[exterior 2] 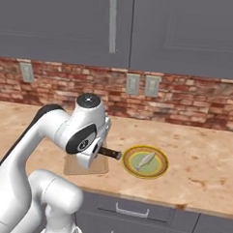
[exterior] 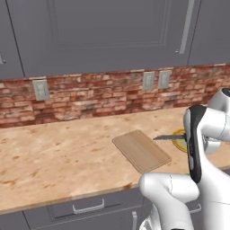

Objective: Pick up the knife from the drawer and place it on the cutting board. Then place the meat from the plate to the cutting board.

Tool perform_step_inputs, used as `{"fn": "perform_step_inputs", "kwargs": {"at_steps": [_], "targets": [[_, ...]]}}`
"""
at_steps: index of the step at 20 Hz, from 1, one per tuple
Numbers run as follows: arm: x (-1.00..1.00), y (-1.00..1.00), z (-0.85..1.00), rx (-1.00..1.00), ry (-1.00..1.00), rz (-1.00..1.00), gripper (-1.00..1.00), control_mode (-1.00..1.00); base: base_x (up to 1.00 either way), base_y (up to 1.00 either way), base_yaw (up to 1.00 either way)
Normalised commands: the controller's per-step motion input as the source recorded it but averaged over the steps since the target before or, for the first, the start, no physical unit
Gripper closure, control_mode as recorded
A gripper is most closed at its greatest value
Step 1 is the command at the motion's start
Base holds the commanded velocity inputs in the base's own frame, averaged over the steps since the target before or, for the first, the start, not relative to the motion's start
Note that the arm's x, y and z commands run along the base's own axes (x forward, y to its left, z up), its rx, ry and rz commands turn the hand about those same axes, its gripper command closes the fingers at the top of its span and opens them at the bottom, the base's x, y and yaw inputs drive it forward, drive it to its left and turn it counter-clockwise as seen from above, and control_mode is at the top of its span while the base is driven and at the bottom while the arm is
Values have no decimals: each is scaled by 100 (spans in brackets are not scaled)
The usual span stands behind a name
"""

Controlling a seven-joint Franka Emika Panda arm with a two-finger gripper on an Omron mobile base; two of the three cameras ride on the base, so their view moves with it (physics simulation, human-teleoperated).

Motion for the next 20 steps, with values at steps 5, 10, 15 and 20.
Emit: {"fn": "perform_step_inputs", "kwargs": {"at_steps": [5,10,15,20], "targets": [[17,25,-29,-3,0,11,100,-100,11,12,10],[34,75,-40,-8,0,1,100,-100,0,0,0],[50,54,-26,0,0,-2,100,-100,0,0,0],[59,29,-24,0,0,-13,100,-100,0,0,0]]}}
